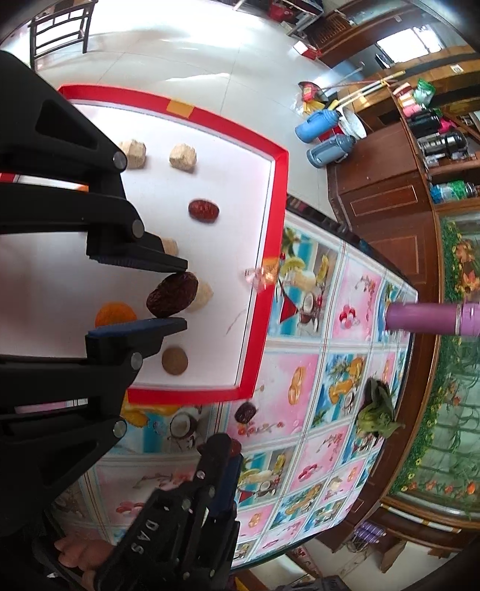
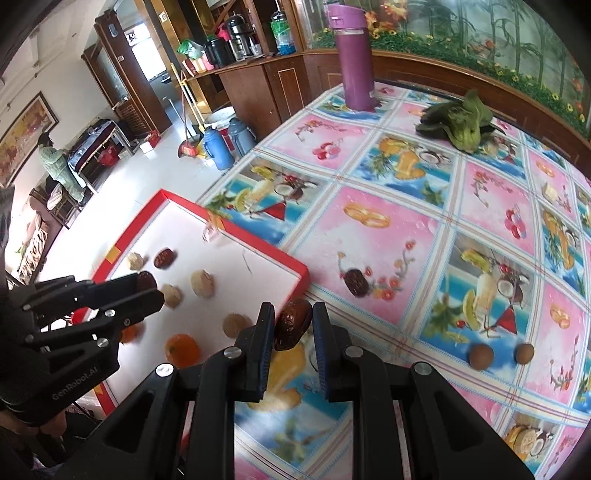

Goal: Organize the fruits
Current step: 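Carry both red dates to the white tray and open both tools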

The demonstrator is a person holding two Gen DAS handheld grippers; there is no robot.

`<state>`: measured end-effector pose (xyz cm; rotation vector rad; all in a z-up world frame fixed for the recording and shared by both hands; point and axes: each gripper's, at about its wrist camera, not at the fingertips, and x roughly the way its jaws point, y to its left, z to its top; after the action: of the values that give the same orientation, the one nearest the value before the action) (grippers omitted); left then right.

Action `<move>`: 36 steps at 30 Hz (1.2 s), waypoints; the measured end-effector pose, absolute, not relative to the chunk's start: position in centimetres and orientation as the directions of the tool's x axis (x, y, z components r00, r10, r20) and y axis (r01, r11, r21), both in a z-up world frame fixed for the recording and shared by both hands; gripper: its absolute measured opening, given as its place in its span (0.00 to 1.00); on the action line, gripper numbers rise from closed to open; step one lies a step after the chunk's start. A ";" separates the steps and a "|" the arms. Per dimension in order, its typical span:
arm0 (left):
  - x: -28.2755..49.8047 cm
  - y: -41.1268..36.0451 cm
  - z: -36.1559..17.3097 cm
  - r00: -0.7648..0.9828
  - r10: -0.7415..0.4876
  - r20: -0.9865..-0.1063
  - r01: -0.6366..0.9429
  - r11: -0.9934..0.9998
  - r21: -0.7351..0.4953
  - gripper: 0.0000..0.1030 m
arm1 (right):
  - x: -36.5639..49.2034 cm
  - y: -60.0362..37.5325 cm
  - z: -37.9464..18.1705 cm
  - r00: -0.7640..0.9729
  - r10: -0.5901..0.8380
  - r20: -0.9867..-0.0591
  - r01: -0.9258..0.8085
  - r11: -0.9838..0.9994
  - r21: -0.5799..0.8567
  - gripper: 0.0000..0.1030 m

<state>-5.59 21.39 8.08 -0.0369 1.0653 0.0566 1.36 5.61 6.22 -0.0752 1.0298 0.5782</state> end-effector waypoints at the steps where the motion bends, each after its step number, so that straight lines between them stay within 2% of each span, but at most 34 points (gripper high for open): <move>1: -5.7 22.2 8.1 0.484 0.036 -0.874 -0.084 0.996 -0.005 0.26 | 1.5 5.9 6.4 0.380 0.423 -0.823 -0.491 0.846 0.208 0.19; 10: -6.4 27.9 8.4 0.484 0.124 -0.866 -0.222 0.975 0.015 0.26 | 2.4 10.2 6.4 0.330 0.456 -0.827 -0.546 0.806 0.227 0.19; 21: -10.5 32.4 6.7 0.418 0.176 -0.891 -0.307 0.951 0.044 0.26 | -2.5 16.4 5.7 0.176 0.516 -0.838 -0.718 0.650 0.249 0.18; 36: -11.0 34.2 3.1 0.346 0.164 -0.924 -0.349 0.937 0.036 0.26 | -3.7 19.2 1.8 0.106 0.414 -0.904 -0.742 0.638 0.206 0.18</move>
<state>-10.99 34.17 3.12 -0.1789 1.1725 0.3348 -3.72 19.15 1.77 -0.3349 1.1860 0.8751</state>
